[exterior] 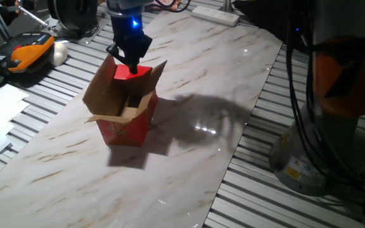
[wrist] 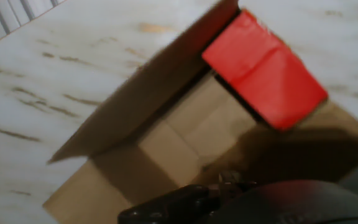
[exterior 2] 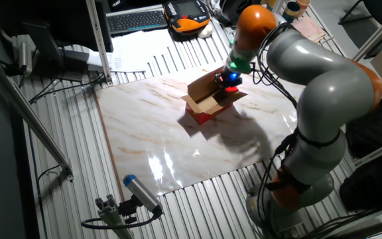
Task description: Cover the box
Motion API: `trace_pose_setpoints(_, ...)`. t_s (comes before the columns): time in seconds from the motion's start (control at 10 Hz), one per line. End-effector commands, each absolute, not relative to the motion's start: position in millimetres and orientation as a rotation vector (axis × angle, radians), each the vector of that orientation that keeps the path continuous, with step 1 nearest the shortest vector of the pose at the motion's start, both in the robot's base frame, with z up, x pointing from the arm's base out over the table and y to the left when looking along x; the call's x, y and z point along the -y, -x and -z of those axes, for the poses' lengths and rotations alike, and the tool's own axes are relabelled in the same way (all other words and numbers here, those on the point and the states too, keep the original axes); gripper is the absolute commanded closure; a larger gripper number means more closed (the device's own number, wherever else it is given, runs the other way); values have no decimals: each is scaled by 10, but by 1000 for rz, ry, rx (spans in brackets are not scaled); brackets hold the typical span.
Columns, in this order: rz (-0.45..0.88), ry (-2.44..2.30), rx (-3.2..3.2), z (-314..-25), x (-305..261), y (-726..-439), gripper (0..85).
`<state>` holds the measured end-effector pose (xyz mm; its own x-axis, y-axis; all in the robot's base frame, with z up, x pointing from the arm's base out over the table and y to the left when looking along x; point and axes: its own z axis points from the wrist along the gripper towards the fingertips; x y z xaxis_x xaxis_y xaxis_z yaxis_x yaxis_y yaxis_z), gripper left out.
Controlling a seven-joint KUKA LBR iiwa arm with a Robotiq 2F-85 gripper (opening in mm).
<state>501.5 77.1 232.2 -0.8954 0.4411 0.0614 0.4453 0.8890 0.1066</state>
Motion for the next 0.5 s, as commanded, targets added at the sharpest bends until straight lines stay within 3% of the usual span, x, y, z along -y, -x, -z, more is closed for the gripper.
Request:
trace_pose_setpoints(0.0, 179, 729, 3011, -2331, -1081, -4963, 850)
trace_pose_setpoints(0.2, 157, 695, 3026, -2331, -1081, -4963, 850)
trace_pose_setpoints(0.4, 284, 596, 3005, -2331, -1081, -4963, 850)
